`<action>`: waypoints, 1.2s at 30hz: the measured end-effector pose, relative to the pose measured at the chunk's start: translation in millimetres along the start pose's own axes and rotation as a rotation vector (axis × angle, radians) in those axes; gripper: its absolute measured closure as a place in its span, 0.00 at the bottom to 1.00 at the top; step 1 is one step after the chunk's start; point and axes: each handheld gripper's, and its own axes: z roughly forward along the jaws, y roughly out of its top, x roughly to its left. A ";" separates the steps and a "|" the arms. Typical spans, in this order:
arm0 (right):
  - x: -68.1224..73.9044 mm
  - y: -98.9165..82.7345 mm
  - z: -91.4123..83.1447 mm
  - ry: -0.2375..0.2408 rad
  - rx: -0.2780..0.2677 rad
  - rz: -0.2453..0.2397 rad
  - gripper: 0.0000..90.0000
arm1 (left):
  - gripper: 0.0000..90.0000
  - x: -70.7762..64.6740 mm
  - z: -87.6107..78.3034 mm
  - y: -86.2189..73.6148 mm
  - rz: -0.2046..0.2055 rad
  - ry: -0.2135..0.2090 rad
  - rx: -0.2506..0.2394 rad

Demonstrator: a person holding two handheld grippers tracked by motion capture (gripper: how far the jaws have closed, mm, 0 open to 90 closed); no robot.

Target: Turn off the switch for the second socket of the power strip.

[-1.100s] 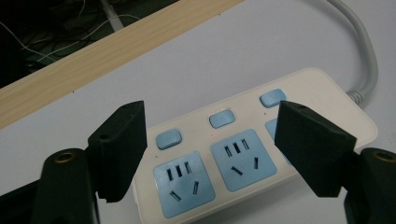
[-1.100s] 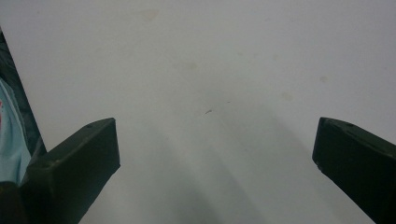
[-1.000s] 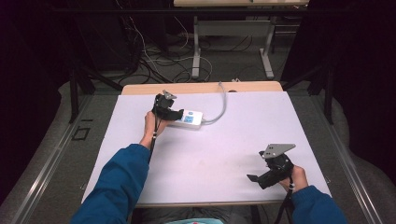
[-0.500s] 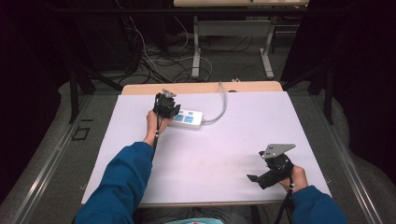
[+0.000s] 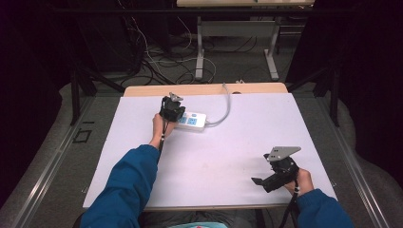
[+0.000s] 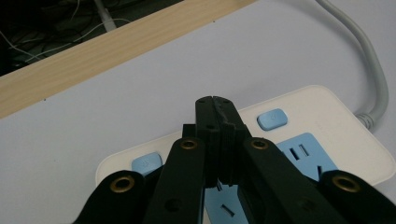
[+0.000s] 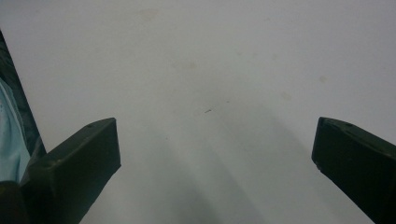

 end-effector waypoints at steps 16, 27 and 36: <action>0.7 0.1 -0.7 -0.006 -0.001 -0.004 0.01 | 1.00 -0.8 10.8 -3.9 0.023 -0.005 0.037; 1.3 0.5 -0.8 -0.009 0.010 -0.006 0.01 | 1.00 0.7 11.6 -6.6 0.020 -0.014 0.016; 1.4 0.5 -0.5 -0.013 0.013 -0.004 0.01 | 1.00 -0.1 11.7 -8.5 0.017 -0.004 0.003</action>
